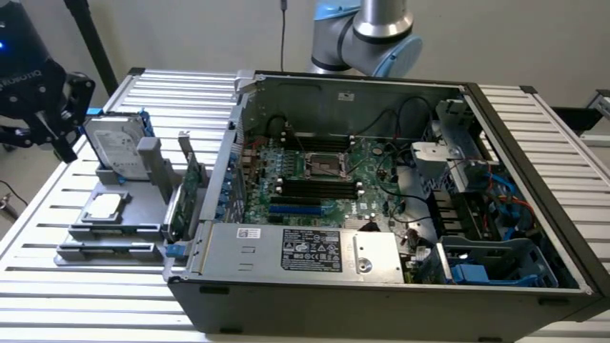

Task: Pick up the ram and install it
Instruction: 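Pick up the ram and move it above insertion slot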

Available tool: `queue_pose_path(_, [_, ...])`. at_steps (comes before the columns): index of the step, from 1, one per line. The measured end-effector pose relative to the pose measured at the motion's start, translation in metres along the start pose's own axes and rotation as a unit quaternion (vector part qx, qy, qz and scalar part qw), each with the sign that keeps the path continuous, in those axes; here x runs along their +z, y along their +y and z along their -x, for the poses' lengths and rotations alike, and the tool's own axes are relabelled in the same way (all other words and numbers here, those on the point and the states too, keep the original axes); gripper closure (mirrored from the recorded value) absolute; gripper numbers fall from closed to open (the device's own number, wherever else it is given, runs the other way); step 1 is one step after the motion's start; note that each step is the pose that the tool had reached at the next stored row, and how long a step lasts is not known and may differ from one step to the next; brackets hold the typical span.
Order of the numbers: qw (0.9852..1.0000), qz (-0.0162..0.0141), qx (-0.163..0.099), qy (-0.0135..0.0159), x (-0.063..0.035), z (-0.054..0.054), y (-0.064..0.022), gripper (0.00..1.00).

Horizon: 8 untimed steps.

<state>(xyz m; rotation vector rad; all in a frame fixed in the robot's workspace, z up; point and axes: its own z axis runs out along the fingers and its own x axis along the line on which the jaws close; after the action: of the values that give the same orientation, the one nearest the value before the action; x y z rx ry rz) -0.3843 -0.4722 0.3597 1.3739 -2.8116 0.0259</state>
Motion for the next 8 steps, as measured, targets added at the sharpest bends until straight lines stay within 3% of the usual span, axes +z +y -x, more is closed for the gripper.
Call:
queue_pose_path(4, [0.9993,-0.0010,-0.036,0.0000,0.0003,0.0000,0.0000,0.89])
queue_pose_path(8, [0.9974,-0.0019,-0.073,0.0000,0.0006,0.0000,0.0000,0.89])
